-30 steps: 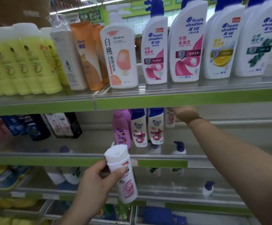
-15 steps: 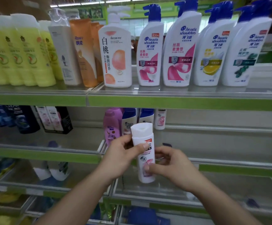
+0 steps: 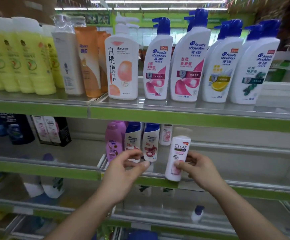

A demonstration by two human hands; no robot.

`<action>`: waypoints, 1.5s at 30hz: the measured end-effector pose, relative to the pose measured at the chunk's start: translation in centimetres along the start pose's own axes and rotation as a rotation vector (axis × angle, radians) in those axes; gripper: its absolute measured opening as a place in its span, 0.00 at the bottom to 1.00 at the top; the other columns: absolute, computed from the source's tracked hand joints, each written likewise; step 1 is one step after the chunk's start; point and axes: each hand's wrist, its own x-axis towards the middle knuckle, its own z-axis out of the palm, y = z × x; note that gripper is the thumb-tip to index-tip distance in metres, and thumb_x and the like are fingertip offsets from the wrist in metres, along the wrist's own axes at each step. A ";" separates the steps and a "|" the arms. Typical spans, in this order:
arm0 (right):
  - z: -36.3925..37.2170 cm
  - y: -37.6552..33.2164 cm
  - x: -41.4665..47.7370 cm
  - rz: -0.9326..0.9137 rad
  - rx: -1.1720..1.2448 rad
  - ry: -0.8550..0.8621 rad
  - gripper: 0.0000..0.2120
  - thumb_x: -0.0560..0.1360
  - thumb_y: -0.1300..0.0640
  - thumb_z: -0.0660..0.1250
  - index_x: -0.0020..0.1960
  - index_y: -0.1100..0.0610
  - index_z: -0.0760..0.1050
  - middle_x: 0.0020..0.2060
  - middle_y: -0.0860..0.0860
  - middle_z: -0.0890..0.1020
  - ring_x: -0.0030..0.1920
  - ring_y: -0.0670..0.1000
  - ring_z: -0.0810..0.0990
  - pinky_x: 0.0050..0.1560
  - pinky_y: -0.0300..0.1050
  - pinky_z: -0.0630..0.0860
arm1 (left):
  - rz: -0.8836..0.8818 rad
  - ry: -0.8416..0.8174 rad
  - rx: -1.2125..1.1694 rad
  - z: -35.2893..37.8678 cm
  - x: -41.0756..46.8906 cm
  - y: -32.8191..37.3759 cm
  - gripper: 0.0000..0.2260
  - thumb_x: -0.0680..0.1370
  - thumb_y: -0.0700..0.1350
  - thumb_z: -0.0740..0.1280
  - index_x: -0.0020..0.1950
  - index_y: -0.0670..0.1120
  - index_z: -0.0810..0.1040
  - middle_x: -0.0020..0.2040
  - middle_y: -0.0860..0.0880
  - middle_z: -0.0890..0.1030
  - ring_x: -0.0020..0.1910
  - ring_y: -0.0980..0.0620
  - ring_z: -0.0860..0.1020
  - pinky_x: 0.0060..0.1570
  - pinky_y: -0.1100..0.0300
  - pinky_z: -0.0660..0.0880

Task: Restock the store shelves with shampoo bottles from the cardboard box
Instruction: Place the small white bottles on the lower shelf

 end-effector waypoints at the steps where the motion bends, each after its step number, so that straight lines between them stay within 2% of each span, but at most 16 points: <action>1: -0.2 0.4 1.0 0.015 0.001 0.034 0.08 0.72 0.59 0.76 0.51 0.52 0.82 0.41 0.47 0.87 0.38 0.43 0.83 0.33 0.31 0.73 | -0.014 0.023 -0.004 -0.7 -0.3 -0.4 0.24 0.65 0.63 0.71 0.60 0.61 0.79 0.55 0.60 0.82 0.50 0.67 0.80 0.46 0.67 0.76; 3: -0.2 0.9 3.0 0.035 -0.002 0.084 0.07 0.73 0.57 0.76 0.50 0.53 0.81 0.42 0.47 0.86 0.38 0.43 0.83 0.33 0.34 0.73 | -0.038 0.065 -0.012 -1.9 -0.9 -1.1 0.21 0.65 0.62 0.72 0.57 0.61 0.80 0.53 0.59 0.83 0.49 0.65 0.80 0.44 0.68 0.76; 6: 0.5 1.0 6.0 0.031 0.021 0.128 0.08 0.73 0.61 0.75 0.50 0.53 0.82 0.39 0.43 0.85 0.33 0.39 0.82 0.30 0.31 0.73 | -0.063 0.123 0.006 -3.4 -1.3 -1.9 0.19 0.64 0.63 0.72 0.54 0.63 0.81 0.52 0.62 0.83 0.49 0.65 0.81 0.46 0.64 0.76; 9: 1.8 1.3 8.9 0.029 -0.052 0.144 0.09 0.73 0.61 0.75 0.52 0.55 0.83 0.41 0.45 0.86 0.39 0.44 0.84 0.37 0.39 0.80 | -0.073 0.149 -0.002 -4.5 -1.8 -3.0 0.17 0.65 0.63 0.73 0.52 0.64 0.82 0.51 0.60 0.85 0.49 0.61 0.83 0.49 0.59 0.77; 12: 2.9 1.5 10.6 0.022 -0.115 0.104 0.06 0.74 0.54 0.75 0.50 0.48 0.81 0.40 0.39 0.84 0.39 0.37 0.82 0.31 0.29 0.74 | -0.101 0.158 -0.019 -4.9 -2.9 -4.3 0.15 0.63 0.58 0.75 0.49 0.63 0.84 0.49 0.54 0.86 0.48 0.53 0.84 0.52 0.53 0.77; 14: 3.1 1.5 11.3 -0.019 -0.195 0.089 0.06 0.74 0.52 0.74 0.48 0.44 0.78 0.40 0.36 0.82 0.39 0.33 0.80 0.33 0.29 0.71 | -0.128 0.165 -0.028 -5.2 -3.4 -5.0 0.15 0.62 0.55 0.76 0.48 0.61 0.85 0.49 0.53 0.86 0.46 0.53 0.84 0.51 0.55 0.76; 16: 3.2 1.5 11.8 -0.034 -0.224 0.087 0.07 0.75 0.51 0.73 0.50 0.43 0.78 0.43 0.38 0.82 0.42 0.37 0.80 0.37 0.32 0.70 | -0.152 0.184 -0.037 -5.8 -3.8 -5.7 0.13 0.63 0.50 0.77 0.46 0.59 0.86 0.48 0.52 0.87 0.45 0.55 0.84 0.49 0.59 0.77; 20: 3.1 1.8 12.8 -0.028 -0.182 0.077 0.08 0.76 0.53 0.72 0.54 0.47 0.79 0.47 0.42 0.84 0.44 0.42 0.83 0.38 0.32 0.72 | -0.209 0.210 -0.047 -6.6 -4.2 -6.8 0.11 0.70 0.36 0.77 0.48 0.50 0.86 0.46 0.49 0.87 0.47 0.51 0.84 0.46 0.63 0.78; 24: 3.6 2.2 13.3 -0.003 -0.164 0.078 0.07 0.76 0.51 0.72 0.54 0.47 0.79 0.47 0.43 0.84 0.46 0.46 0.84 0.46 0.41 0.79 | -0.258 0.203 -0.040 -5.8 -4.9 -7.1 0.11 0.70 0.33 0.76 0.48 0.45 0.85 0.45 0.49 0.87 0.48 0.48 0.84 0.44 0.63 0.79; 27: 3.8 2.3 13.5 0.005 -0.172 0.079 0.06 0.76 0.50 0.71 0.52 0.46 0.78 0.46 0.44 0.84 0.47 0.46 0.83 0.49 0.44 0.79 | -0.282 0.159 0.001 -4.3 -5.9 -7.7 0.11 0.69 0.34 0.78 0.48 0.46 0.85 0.45 0.48 0.87 0.43 0.51 0.84 0.40 0.70 0.78; 31: 3.9 2.2 13.5 0.011 -0.192 0.081 0.04 0.77 0.49 0.71 0.50 0.43 0.77 0.46 0.43 0.83 0.46 0.46 0.82 0.50 0.44 0.78 | -0.306 0.058 0.070 -2.9 -7.1 -8.2 0.13 0.67 0.39 0.79 0.49 0.51 0.85 0.48 0.47 0.84 0.46 0.53 0.83 0.50 0.56 0.80; 35: 4.1 2.2 13.2 0.020 -0.206 0.101 0.05 0.76 0.48 0.72 0.50 0.44 0.77 0.44 0.41 0.83 0.46 0.45 0.82 0.45 0.41 0.77 | -0.318 0.066 0.062 -2.4 -7.7 -8.1 0.12 0.67 0.41 0.80 0.48 0.53 0.85 0.48 0.52 0.85 0.44 0.56 0.83 0.48 0.56 0.80; 38: 3.9 2.4 12.9 0.038 -0.313 0.095 0.12 0.74 0.49 0.74 0.56 0.48 0.80 0.48 0.43 0.84 0.46 0.46 0.81 0.43 0.39 0.74 | -0.330 0.077 0.033 -2.4 -8.2 -7.9 0.12 0.69 0.39 0.79 0.46 0.54 0.85 0.47 0.51 0.85 0.45 0.54 0.83 0.52 0.50 0.81; 41: 3.7 3.0 12.4 0.109 -0.495 0.092 0.22 0.74 0.54 0.74 0.67 0.52 0.77 0.60 0.50 0.83 0.51 0.49 0.82 0.52 0.38 0.76 | -0.335 0.078 0.022 -2.4 -8.7 -7.7 0.12 0.70 0.39 0.78 0.44 0.57 0.85 0.48 0.51 0.85 0.47 0.52 0.83 0.54 0.48 0.80; 44: 3.5 3.3 11.5 0.175 -0.561 0.078 0.25 0.74 0.57 0.75 0.69 0.54 0.74 0.63 0.51 0.81 0.33 0.36 0.78 0.33 0.29 0.73 | -0.353 0.075 0.023 -2.4 -9.3 -8.0 0.10 0.71 0.40 0.78 0.47 0.55 0.85 0.48 0.49 0.85 0.48 0.52 0.83 0.57 0.46 0.79; 45: 3.5 3.3 11.1 0.206 -0.590 0.065 0.26 0.72 0.57 0.75 0.69 0.54 0.75 0.62 0.51 0.81 0.35 0.39 0.79 0.36 0.31 0.75 | -0.356 0.071 0.035 -2.4 -9.5 -8.0 0.10 0.72 0.41 0.77 0.48 0.54 0.84 0.48 0.50 0.85 0.48 0.53 0.83 0.57 0.47 0.79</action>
